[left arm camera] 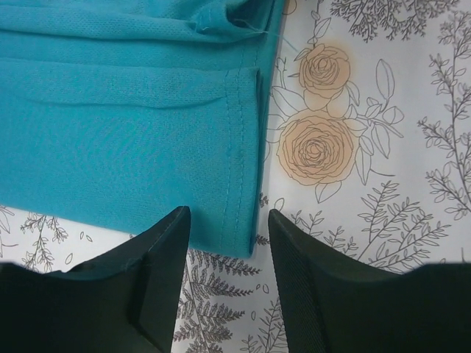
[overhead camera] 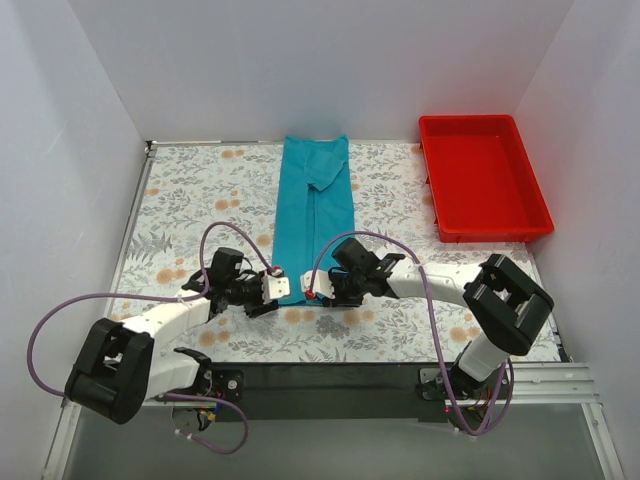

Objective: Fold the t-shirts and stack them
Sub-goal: Fold the tshirt

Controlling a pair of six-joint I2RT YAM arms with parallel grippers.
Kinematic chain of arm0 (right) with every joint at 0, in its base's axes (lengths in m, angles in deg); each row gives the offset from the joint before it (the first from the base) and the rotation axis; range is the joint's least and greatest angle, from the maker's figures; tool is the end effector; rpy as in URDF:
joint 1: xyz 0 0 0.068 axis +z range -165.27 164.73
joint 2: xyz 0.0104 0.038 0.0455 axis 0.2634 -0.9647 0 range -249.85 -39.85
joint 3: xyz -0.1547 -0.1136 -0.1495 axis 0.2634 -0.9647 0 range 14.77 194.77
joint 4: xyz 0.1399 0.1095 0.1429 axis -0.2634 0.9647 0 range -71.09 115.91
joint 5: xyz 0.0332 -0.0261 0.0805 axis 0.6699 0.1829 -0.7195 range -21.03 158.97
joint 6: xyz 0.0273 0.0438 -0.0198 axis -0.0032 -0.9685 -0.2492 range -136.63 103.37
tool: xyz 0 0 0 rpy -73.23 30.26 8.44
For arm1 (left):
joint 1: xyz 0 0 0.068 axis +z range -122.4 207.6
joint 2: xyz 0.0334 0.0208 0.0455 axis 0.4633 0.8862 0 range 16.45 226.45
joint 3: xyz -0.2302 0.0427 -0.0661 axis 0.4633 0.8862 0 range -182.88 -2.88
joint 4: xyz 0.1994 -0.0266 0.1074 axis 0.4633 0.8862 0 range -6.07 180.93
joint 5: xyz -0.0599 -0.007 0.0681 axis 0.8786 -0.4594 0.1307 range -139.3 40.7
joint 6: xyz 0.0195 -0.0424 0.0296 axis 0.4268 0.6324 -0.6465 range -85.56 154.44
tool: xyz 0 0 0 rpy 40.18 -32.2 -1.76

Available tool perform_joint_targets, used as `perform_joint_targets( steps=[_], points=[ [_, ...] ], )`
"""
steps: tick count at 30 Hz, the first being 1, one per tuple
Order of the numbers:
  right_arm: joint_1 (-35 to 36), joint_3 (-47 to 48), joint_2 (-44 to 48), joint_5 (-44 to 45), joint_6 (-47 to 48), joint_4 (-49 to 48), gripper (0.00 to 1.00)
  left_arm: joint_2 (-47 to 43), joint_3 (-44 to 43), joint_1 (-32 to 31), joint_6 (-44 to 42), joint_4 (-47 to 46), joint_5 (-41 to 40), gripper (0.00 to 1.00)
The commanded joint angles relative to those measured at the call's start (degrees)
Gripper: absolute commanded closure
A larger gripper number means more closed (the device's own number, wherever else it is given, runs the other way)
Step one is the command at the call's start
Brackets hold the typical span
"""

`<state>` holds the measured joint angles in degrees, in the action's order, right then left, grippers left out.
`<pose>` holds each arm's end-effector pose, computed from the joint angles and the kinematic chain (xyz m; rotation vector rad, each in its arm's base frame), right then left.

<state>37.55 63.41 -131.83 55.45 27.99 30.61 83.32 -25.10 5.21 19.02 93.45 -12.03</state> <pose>0.1650 0.2319 0.1563 -1.9618 1.5966 0.3557 0.1578 -0.0897 0.1397 1.0366 2.2100 -0.8645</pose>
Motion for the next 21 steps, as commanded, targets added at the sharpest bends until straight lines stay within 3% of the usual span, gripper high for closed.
perform_joint_targets(
  steps=[1, 8, 11, 12, 13, 16, 21],
  points=[
    [-1.05, -1.88, -3.11, 0.51, -0.50, 0.77, 0.65, 1.33, -0.28, -0.28, -3.74, -2.66, -0.10, 0.55],
    [-1.31, -2.15, -3.99, -0.28, 0.11, 2.70, 0.83, 6.86, -0.99, -0.55, -6.29, -2.13, -2.29, 0.57],
    [-1.31, -1.89, -4.61, 0.07, 0.11, 3.15, 0.99, 7.83, -0.99, -0.55, -7.25, -2.22, -3.26, 0.66],
    [-1.31, -1.80, -4.69, 0.25, -0.06, 3.32, 0.99, 7.84, -1.25, -0.81, -7.34, -2.14, -3.35, 0.72],
    [-1.31, -1.45, -4.61, 0.16, -0.41, 3.41, 0.99, 7.75, -1.34, -0.98, -7.34, -1.79, -3.26, 0.83],
    [-1.23, -0.75, -3.82, -0.80, -1.46, 4.72, 0.99, 6.61, -1.60, -2.04, -7.34, -0.38, -3.00, 0.99],
    [0.70, 0.32, 0.57, -4.49, -3.75, 8.95, 0.99, 0.11, -2.13, -6.51, -6.82, 8.04, -0.28, 1.00]
  ],
)
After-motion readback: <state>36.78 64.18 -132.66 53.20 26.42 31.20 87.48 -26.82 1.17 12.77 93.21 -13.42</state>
